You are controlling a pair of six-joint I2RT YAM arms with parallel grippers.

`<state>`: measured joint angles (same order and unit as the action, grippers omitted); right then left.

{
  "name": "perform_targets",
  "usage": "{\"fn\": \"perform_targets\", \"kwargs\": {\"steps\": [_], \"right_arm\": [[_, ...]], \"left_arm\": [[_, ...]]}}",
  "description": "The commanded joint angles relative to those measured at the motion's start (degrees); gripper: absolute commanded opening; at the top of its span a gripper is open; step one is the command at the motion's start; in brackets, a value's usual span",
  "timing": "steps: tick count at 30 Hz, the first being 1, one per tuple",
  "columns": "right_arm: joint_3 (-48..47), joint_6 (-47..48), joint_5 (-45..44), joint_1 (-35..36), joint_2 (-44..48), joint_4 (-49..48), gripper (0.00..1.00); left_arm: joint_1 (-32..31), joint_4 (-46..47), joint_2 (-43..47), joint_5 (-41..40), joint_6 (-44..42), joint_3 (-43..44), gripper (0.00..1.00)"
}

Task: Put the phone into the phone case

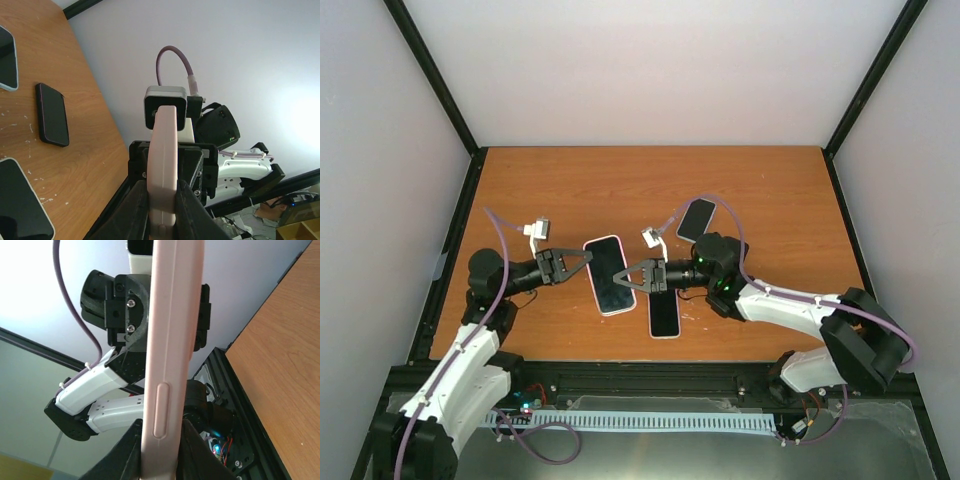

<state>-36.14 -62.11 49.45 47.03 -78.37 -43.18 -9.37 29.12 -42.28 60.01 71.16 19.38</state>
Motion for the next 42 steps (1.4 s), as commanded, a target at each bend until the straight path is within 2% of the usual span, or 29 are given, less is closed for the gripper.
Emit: {"fn": "perform_targets", "kwargs": {"steps": [1,8,14,18,20,23,27,31,34,38,42], "right_arm": [[-1.1,1.2,-1.6,0.3,2.6,-0.5,0.17],[-2.0,-3.2,-9.9,0.3,3.1,-1.6,0.15],[-3.3,-9.9,-15.1,0.2,-1.2,-8.4,0.15],[-4.5,-13.9,-16.6,0.2,-4.9,-13.6,0.15],[-5.7,-14.2,-17.0,0.2,-6.2,-13.7,0.15],[-6.6,-13.3,-17.8,0.1,-7.2,-11.8,0.15],[-6.3,-12.0,-19.6,0.0,-7.2,-8.9,0.15],[-6.1,-10.8,-20.5,-0.1,-6.9,-7.0,0.15],[-6.1,-9.7,-20.6,-0.1,-6.3,-5.6,0.15],[-6.3,-7.3,-21.0,-0.2,-5.0,-2.2,0.16],[-6.1,-5.5,-21.1,-0.1,-4.2,-0.4,0.16]], "left_arm": [[0.2,-6.3,-0.1,-0.6,-5.6,5.3,0.05],[0.2,-8.5,-1.6,0.2,-6.6,5.8,0.47],[0.1,-2.9,-1.8,3.2,-3.8,1.5,0.62],[-0.6,-4.4,-2.2,4.0,-4.7,0.9,0.64],[-1.0,-4.4,-2.6,3.9,-4.5,0.5,0.64],[-1.4,-5.2,-2.7,3.6,-4.8,0.1,0.57],[-1.4,-10.1,-2.5,2.1,-7.2,0.6,0.43],[-1.4,-12.2,-3.2,1.1,-8.1,0.7,0.21],[-1.4,-13.4,-3.7,0.8,-9.0,1.0,0.11],[-1.4,-17.7,-3.8,-0.6,-11.5,2.7,0.03],[-1.4,-19.4,-4.0,-1.1,-13.1,3.8,0.06]]}}
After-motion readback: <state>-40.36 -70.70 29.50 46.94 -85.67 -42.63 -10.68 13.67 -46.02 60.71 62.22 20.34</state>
